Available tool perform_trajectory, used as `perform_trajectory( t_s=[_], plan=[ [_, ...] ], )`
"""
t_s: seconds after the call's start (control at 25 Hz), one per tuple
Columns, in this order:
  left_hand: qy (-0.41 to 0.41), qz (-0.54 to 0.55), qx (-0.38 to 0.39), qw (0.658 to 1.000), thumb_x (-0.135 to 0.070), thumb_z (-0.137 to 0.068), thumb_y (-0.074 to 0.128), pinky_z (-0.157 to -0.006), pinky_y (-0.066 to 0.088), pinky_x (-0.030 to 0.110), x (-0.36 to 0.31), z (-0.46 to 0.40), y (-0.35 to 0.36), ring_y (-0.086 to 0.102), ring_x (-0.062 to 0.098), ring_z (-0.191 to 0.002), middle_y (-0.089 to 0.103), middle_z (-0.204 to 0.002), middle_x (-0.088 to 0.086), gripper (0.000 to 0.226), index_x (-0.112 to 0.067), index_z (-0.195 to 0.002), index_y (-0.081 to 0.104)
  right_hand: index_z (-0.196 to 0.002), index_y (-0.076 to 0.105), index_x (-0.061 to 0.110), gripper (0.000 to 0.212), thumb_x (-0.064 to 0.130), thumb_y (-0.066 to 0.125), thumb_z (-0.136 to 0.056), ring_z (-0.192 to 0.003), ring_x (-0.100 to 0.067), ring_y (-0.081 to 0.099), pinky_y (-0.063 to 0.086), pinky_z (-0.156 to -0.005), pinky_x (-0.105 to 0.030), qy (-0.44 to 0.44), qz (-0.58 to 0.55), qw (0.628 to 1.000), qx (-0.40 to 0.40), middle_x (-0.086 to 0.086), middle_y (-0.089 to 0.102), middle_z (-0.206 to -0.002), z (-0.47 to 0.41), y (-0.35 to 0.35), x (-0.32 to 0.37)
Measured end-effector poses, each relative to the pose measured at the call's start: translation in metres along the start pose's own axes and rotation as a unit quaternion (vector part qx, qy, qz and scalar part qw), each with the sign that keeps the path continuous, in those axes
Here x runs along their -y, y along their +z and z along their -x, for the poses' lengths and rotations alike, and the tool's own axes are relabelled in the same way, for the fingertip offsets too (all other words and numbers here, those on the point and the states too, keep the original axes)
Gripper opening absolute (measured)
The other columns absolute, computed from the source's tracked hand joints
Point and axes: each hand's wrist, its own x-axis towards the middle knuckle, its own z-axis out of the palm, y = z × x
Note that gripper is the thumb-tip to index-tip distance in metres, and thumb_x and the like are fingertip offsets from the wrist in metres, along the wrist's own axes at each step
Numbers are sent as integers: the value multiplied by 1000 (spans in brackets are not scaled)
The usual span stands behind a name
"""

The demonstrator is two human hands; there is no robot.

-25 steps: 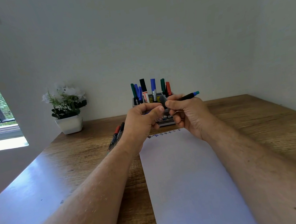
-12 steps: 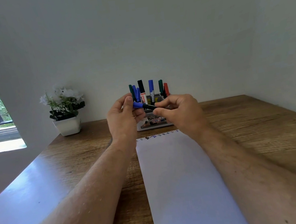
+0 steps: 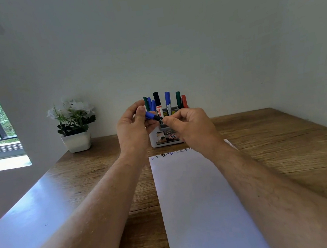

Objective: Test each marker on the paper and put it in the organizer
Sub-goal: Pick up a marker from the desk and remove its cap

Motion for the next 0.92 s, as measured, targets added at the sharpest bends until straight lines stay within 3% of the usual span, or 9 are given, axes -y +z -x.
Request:
perform_trajectory(
  t_s=[0.12,0.2,0.36,0.48,0.68,0.92],
  plan=[
    [0,-8,39,999,-10,-98,54,-85,59,41,-4,1,-1,71,18,-89,68,-94,7,31,-14,-129,59,-89,68,13,20,32,62,-94,-44,-1,49,40,-44,-16,33,-41,999,12,12,55,-58,-1,-1,-4],
    [39,-23,58,997,-3,-95,58,-82,60,39,-10,2,2,72,17,-91,67,-94,6,37,-17,-130,57,-95,68,16,20,34,60,-95,-45,2,54,41,-45,-12,31,-32,999,17,11,62,-64,-1,0,-7],
    [239,-89,-6,967,-2,-90,65,-75,61,33,-20,2,5,73,13,-85,73,-90,0,41,-32,-114,50,-107,67,22,25,41,58,-95,-82,0,60,44,-66,-11,-41,97,989,-99,8,67,-98,-4,1,-20],
    [317,-109,-63,940,-7,-89,67,-77,58,25,-22,-5,4,72,9,-83,74,-91,-5,46,-42,-101,41,-103,66,23,24,43,57,-95,-91,-5,55,42,-71,-11,-62,159,975,-144,4,60,-103,-7,-4,-26],
    [340,-193,-89,916,-10,-90,66,-73,49,7,-11,-26,3,67,-1,-81,70,-92,-8,32,-26,-110,46,-94,66,22,28,49,56,-94,-86,-5,50,29,-66,-6,-88,219,965,-113,5,52,-97,-6,-2,-29],
    [338,-225,-68,911,-12,-91,67,-69,50,5,-2,-36,10,66,-6,-81,69,-92,-6,31,-23,-114,50,-94,67,19,33,49,54,-94,-83,-4,49,26,-65,-5,-91,221,965,-111,5,53,-94,-7,-2,-29]
  ],
)
